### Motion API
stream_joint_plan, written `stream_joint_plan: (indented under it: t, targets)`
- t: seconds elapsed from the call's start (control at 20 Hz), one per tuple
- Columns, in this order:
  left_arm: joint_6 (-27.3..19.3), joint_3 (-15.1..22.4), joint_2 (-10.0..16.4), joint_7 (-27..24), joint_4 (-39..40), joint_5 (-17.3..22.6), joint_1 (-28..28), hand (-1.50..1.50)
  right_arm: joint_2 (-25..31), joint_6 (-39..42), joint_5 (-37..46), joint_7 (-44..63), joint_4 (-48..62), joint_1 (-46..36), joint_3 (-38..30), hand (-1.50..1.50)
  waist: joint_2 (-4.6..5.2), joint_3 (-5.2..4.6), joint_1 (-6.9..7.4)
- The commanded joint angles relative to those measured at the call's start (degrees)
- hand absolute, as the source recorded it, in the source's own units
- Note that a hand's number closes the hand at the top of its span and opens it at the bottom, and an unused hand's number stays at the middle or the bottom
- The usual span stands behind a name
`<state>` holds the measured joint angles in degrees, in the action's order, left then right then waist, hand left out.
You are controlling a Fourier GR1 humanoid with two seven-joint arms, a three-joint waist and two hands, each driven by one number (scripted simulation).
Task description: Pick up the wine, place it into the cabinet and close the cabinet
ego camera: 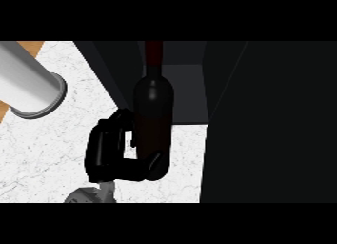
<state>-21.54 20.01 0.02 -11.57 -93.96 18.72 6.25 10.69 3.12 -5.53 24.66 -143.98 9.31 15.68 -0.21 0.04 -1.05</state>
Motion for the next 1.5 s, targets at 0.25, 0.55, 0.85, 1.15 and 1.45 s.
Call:
stream_joint_plan:
  t: [0.25,0.55,0.85,1.15,1.45]
  targets:
    - [-12.25,2.63,-0.02,4.58,9.14,1.94,13.72,1.5,-0.7,-0.25,-4.39,5.45,-10.7,1.21,0.6,-1.5,0.16,-0.06,-0.01]
    - [-14.57,2.99,-0.02,0.76,17.84,3.59,17.42,1.5,1.09,2.93,-11.35,3.55,-11.25,3.57,-5.89,-1.5,0.29,-0.02,-0.66]
    - [-15.52,5.47,-0.02,-4.65,25.97,6.86,19.42,1.5,-1.48,1.57,-7.44,4.09,-11.0,3.83,-1.14,-1.5,0.28,-0.06,-0.93]
    - [-14.44,5.37,-0.02,-9.86,33.78,12.95,22.06,1.5,-0.87,2.11,-8.75,5.02,-13.08,4.29,-2.45,-1.5,0.31,-0.06,-1.08]
    - [-11.89,7.17,-0.02,-18.22,42.4,24.24,25.16,1.5,-2.1,1.39,-5.7,5.96,-8.7,0.12,-1.01,-1.5,0.53,-0.13,-0.98]
